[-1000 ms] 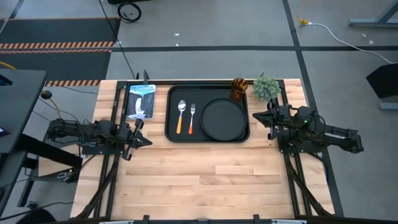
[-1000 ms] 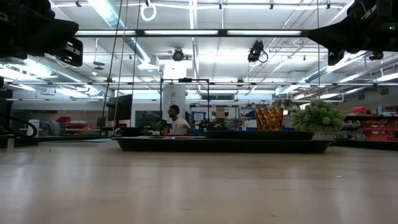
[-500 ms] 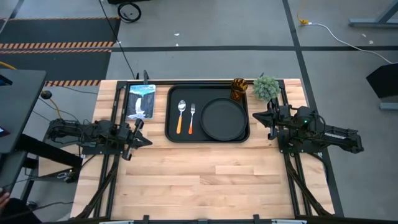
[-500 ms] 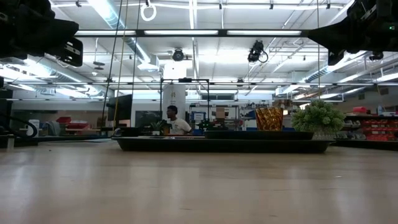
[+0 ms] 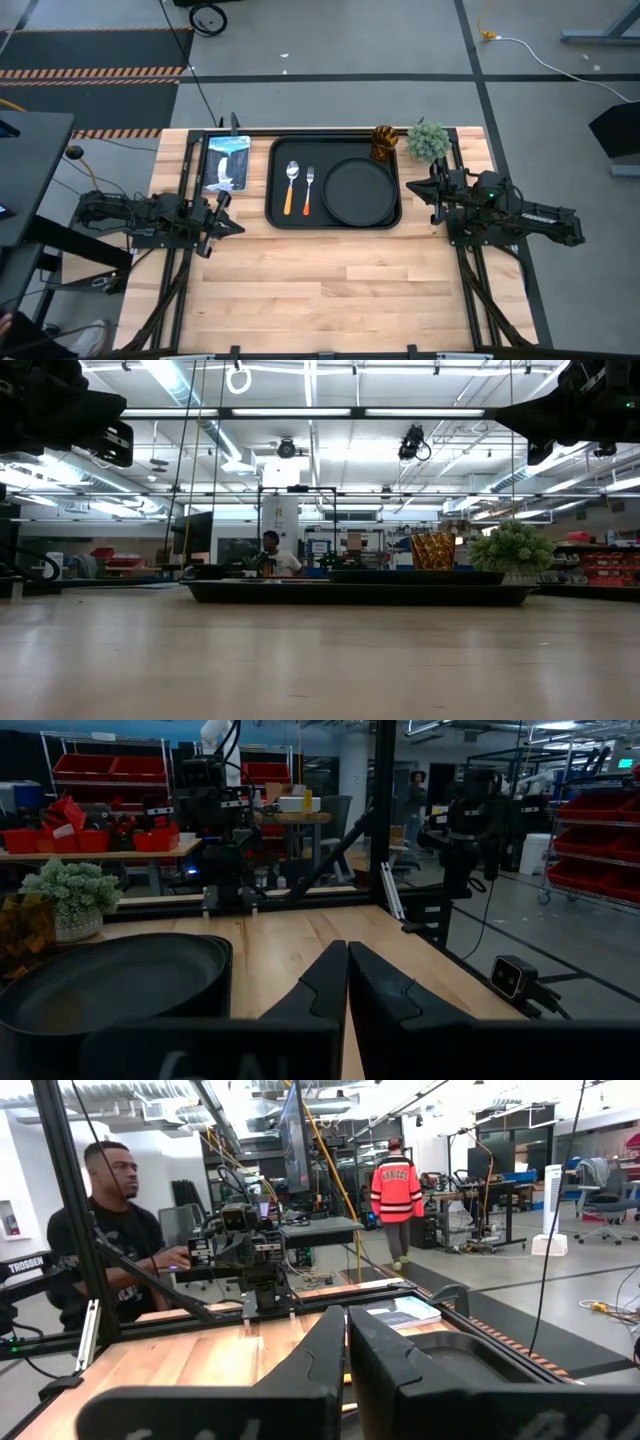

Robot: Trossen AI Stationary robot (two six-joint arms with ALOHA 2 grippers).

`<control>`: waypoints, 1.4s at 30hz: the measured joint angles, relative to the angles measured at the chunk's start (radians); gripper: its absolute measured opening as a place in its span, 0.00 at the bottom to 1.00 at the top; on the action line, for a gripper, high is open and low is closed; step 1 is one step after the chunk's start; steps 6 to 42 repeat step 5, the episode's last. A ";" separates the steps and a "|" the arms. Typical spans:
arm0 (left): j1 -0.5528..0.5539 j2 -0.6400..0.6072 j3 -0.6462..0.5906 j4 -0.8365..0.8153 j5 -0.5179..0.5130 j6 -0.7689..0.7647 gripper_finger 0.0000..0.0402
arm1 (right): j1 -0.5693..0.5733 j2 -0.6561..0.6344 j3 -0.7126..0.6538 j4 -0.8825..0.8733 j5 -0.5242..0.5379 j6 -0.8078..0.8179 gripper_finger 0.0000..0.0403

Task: Pick and place plate/cup/fork/spoon on tray
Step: Return to Home Position

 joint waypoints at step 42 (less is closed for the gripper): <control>0.000 0.000 0.000 0.000 0.000 0.000 0.05 | 0.000 0.000 0.000 0.000 0.000 0.000 0.06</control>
